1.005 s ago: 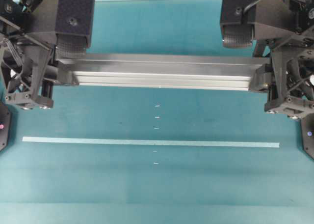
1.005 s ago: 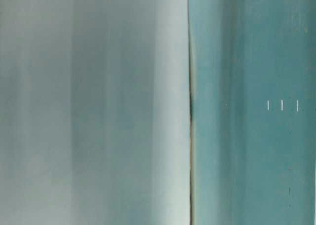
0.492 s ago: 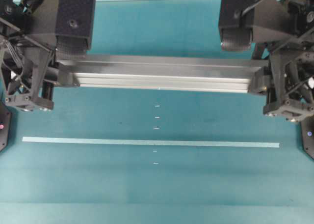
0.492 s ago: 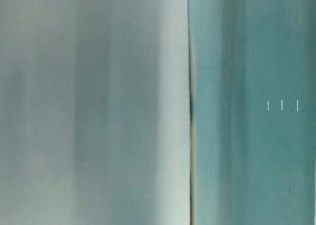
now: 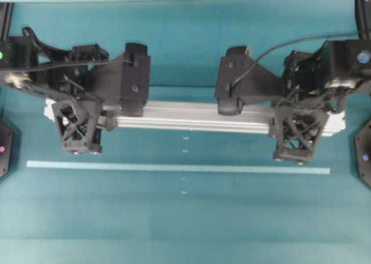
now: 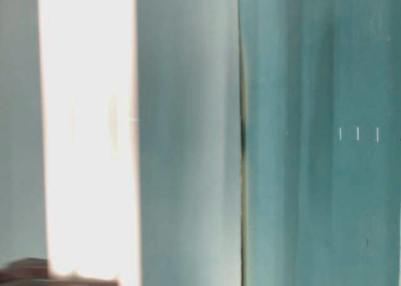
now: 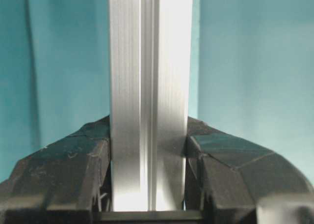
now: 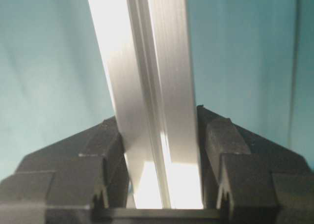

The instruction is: Lift the metal rail with both hands and move it towards you.

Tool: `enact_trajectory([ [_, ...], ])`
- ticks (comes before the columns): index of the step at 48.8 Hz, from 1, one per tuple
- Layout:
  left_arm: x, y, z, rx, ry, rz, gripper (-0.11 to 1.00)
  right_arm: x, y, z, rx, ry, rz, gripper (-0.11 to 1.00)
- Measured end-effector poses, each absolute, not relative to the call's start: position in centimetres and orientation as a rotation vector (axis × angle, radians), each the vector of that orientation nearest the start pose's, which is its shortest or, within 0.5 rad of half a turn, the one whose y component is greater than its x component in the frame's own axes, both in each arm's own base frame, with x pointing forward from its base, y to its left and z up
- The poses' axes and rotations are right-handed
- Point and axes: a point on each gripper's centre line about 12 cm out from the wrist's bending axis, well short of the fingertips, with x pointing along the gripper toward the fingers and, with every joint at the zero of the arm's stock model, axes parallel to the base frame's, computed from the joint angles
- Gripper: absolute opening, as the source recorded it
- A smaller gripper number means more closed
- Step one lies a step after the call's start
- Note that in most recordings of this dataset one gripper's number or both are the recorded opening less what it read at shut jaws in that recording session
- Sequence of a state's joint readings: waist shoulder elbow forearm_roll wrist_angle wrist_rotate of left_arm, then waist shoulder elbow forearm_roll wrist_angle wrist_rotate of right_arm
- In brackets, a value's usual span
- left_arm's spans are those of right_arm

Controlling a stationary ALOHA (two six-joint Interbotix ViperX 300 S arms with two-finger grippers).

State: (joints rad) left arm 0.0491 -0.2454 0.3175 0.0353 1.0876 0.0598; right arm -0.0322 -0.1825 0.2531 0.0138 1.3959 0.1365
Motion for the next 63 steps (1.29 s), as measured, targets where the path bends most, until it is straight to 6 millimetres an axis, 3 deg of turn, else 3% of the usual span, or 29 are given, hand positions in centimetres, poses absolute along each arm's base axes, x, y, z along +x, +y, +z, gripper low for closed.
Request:
enact_trajectory([
  [15, 33.4, 2.2, 24.3, 0.049, 1.226, 0.026, 0.29, 31.5, -0.9, 23.0, 0.146, 1.411, -0.119, 0.40],
  [27, 33.4, 2.0, 20.7, 0.050, 1.212, 0.021, 0.29, 31.6, -0.7, 19.3, 0.141, 1.396, -0.114, 0.40],
  [45, 32.8, 0.8, 16.0, 0.010, 1.210, 0.028, 0.29, 32.1, 0.0, 15.6, 0.125, 1.383, -0.094, 0.40],
  [63, 33.2, 0.1, 13.9, 0.005, 1.205, 0.018, 0.29, 31.9, 0.7, 13.2, 0.132, 1.378, -0.080, 0.40],
])
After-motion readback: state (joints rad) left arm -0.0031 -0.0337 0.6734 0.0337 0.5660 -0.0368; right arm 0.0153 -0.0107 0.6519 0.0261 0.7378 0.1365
